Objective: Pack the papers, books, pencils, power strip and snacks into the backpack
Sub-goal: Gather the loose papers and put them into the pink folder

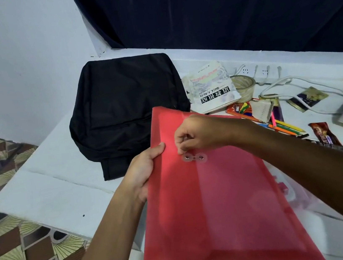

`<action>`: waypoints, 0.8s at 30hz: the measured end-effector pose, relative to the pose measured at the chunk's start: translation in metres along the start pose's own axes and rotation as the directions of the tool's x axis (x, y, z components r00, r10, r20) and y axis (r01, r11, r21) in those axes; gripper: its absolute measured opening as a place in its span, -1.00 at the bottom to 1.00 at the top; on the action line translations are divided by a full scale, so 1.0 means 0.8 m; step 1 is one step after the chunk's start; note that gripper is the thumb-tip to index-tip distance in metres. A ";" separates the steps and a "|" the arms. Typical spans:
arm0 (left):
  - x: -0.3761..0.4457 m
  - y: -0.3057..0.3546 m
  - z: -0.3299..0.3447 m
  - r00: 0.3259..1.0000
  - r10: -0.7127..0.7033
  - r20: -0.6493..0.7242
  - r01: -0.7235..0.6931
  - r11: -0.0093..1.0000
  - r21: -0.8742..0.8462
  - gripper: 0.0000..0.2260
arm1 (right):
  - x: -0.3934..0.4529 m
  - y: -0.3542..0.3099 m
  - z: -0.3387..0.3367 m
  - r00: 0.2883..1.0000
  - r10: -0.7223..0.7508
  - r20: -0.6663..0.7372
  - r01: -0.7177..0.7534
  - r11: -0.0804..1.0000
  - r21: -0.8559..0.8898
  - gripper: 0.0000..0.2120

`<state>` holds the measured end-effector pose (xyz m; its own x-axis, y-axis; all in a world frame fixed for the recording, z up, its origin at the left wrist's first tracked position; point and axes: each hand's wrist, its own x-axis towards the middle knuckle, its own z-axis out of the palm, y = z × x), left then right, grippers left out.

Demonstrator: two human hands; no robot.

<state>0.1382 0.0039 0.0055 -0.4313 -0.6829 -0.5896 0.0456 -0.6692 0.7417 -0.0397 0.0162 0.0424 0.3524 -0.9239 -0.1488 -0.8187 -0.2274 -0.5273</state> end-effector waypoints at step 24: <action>-0.049 0.143 0.039 0.923 0.182 0.338 -0.326 0.837 0.439 -0.88 | -0.089 0.060 -0.110 0.863 0.393 -0.317 -0.058 0.701 0.711 -0.61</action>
<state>0.1320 -0.0363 0.1237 -0.6944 -0.6534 -0.3015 -0.2169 -0.2093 0.9535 -0.1441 0.0444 0.1012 -0.1607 -0.9845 -0.0706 -0.2716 0.1128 -0.9558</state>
